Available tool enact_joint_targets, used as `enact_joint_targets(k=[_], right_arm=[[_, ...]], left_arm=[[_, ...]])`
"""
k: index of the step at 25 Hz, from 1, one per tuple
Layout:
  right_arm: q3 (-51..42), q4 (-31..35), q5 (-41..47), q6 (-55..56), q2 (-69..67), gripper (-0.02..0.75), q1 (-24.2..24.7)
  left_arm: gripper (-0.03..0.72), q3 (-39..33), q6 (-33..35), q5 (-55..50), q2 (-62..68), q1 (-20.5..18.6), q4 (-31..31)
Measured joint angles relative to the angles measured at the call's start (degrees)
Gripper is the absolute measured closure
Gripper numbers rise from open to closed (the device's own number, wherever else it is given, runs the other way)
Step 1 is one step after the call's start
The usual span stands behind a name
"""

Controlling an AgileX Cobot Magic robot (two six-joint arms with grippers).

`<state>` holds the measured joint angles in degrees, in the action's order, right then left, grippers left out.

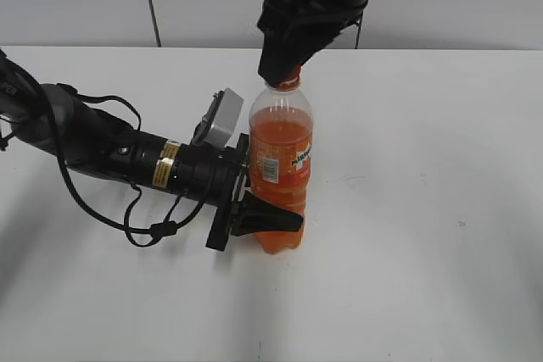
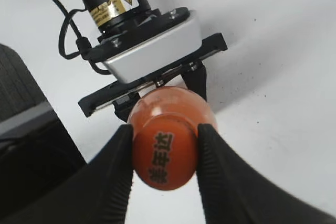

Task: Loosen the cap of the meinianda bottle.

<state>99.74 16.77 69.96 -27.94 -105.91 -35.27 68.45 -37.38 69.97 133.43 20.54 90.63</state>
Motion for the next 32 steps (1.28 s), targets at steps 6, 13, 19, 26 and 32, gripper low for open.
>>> enact_joint_targets(k=[6,13,19,26,32], right_arm=[[0.0,0.7,0.2,-16.0,0.0,0.460,0.0],[0.0,0.8,0.4,-33.8,0.0,0.460,0.0],[0.0,0.8,0.5,-44.6,0.0,0.463,0.0],[0.0,0.8,0.5,-46.5,0.1,0.464,0.0],[-0.1,0.6,0.6,-46.6,0.6,0.465,0.0]], left_arm=[[0.288,0.0,0.0,0.3,0.0,0.0,0.5],[0.288,0.0,0.1,0.3,0.0,0.0,0.5],[0.288,0.0,0.1,0.3,0.0,0.0,0.6],[0.288,0.0,0.1,0.3,0.0,0.0,0.5],[0.288,0.0,0.1,0.4,0.0,0.0,0.5]])
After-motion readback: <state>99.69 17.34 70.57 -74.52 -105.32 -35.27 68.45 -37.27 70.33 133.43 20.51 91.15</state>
